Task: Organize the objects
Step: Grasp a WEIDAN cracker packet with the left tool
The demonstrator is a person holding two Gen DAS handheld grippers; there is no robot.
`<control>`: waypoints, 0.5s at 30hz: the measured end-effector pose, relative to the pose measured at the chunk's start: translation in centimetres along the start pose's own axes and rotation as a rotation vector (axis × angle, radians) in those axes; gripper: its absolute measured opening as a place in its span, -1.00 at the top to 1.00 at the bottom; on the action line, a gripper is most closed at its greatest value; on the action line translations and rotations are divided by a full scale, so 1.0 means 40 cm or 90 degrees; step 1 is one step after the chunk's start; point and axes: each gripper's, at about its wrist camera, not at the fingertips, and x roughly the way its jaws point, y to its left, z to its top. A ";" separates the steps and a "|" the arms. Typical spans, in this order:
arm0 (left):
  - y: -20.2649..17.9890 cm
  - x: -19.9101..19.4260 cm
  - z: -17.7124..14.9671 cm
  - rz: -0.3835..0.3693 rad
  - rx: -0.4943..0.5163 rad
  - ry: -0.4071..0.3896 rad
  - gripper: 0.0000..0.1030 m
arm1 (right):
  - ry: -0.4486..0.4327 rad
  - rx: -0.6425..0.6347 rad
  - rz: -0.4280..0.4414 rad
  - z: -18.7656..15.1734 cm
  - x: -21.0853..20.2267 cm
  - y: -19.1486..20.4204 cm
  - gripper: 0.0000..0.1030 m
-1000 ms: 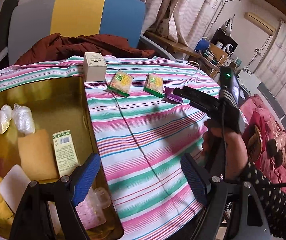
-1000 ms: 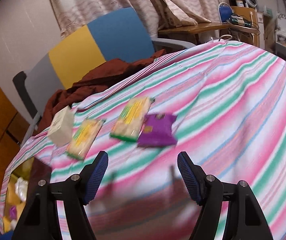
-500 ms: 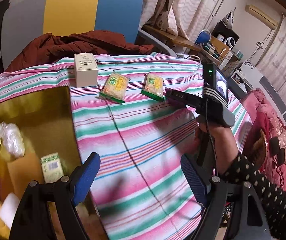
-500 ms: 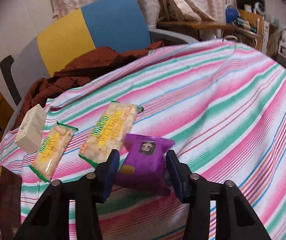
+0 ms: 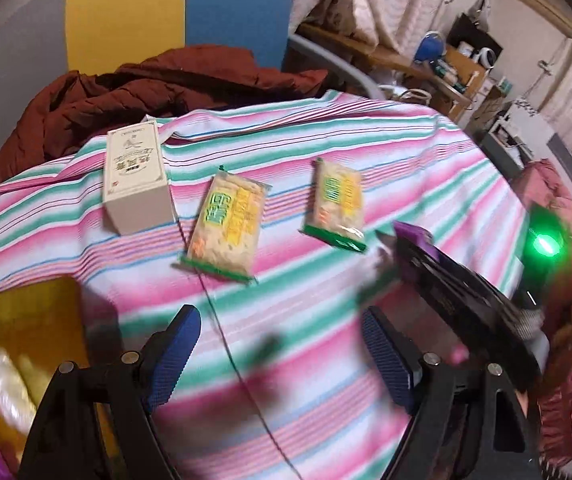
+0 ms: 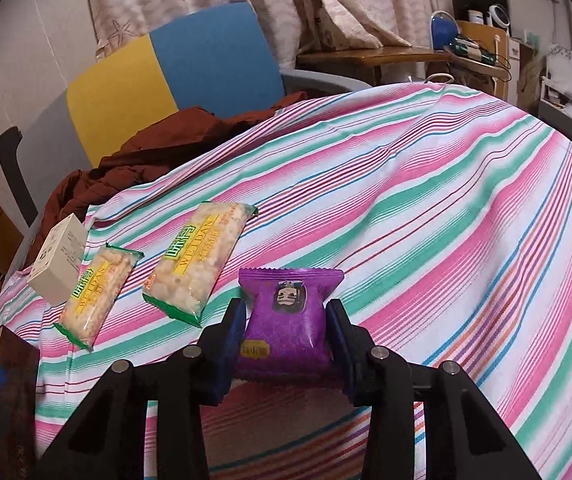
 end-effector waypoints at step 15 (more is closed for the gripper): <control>0.037 0.204 0.109 0.113 0.018 0.067 -0.60 | -0.017 -0.001 0.000 -0.010 0.002 -0.001 0.19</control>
